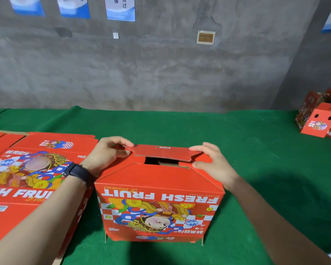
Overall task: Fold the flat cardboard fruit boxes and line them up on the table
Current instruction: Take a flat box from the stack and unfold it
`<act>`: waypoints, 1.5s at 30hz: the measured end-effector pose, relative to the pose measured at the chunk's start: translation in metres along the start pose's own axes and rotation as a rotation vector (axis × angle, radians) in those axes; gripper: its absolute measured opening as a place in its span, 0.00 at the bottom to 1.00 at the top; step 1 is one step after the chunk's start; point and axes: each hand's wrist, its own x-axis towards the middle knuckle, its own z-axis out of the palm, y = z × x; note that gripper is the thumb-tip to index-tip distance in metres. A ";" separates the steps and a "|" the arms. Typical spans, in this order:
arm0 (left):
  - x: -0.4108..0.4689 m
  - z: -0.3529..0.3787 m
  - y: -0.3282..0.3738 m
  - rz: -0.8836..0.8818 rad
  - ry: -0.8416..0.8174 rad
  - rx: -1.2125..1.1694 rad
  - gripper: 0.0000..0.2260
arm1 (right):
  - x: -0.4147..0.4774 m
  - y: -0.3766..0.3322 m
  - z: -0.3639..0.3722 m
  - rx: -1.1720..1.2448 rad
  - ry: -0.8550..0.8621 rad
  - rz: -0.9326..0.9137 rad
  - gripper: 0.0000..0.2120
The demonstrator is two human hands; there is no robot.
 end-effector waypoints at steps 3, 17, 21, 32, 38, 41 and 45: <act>-0.003 -0.007 -0.006 -0.095 0.048 -0.084 0.11 | 0.003 -0.010 0.005 -0.034 -0.047 -0.047 0.17; -0.005 0.010 0.001 -0.025 -0.125 0.982 0.38 | 0.011 -0.022 0.029 -0.891 -0.102 -0.101 0.37; -0.007 0.010 -0.001 -0.021 -0.120 0.998 0.38 | 0.008 -0.019 0.032 -0.914 -0.076 -0.120 0.37; -0.016 -0.009 -0.009 -0.123 -0.025 0.694 0.36 | 0.016 -0.007 -0.012 -0.239 0.071 0.252 0.31; -0.015 -0.005 -0.013 -0.229 -0.008 0.720 0.36 | 0.003 0.018 -0.019 0.195 -0.373 0.571 0.42; -0.016 -0.009 -0.011 -0.202 0.027 0.694 0.32 | 0.006 0.006 -0.015 0.150 -0.354 0.522 0.35; -0.013 -0.019 -0.004 -0.099 0.185 0.675 0.31 | 0.014 -0.009 -0.018 0.053 -0.254 0.430 0.31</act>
